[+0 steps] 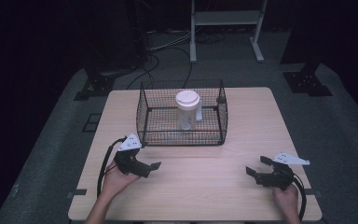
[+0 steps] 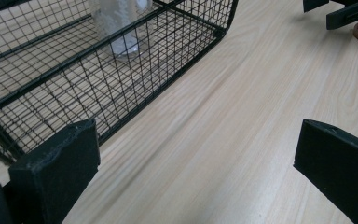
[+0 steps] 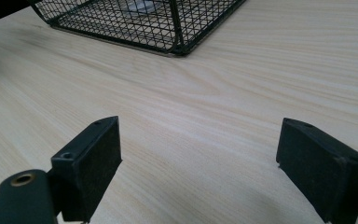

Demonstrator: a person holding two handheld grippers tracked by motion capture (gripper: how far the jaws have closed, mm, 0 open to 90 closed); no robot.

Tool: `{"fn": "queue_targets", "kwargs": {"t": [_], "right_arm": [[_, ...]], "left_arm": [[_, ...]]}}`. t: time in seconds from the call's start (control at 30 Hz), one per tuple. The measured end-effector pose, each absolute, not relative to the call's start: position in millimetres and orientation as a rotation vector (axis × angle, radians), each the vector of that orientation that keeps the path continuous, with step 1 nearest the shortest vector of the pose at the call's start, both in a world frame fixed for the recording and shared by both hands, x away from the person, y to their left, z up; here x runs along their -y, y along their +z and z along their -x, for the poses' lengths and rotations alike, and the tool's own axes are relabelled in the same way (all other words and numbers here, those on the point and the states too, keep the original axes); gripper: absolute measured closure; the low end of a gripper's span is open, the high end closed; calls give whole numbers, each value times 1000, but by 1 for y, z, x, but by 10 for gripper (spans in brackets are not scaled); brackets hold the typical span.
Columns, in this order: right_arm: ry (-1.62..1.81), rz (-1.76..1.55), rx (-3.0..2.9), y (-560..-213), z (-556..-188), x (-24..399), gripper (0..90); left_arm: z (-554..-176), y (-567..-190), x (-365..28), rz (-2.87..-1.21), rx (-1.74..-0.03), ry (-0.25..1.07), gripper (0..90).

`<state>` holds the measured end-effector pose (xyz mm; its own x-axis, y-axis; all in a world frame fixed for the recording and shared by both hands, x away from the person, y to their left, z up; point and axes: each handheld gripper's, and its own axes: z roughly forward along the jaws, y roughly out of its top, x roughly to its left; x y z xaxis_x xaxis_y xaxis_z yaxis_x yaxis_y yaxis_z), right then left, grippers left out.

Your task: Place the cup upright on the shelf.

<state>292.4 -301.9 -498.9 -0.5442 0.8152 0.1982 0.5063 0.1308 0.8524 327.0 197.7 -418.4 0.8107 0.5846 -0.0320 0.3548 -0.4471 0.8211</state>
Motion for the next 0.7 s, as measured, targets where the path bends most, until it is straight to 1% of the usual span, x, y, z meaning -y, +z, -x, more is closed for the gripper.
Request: {"fn": "queue_targets", "kwargs": {"t": [0.53,0.7], "right_arm": [[1371,-1282,-2095,-499,-292,302,129],[1371,-1281,-2095,-499,-292,302,129]], "left_arm": [[-312,-432,-222,-2046,-756,332,0],[-306,-435,-228,-2026,-767,358,0]]}}
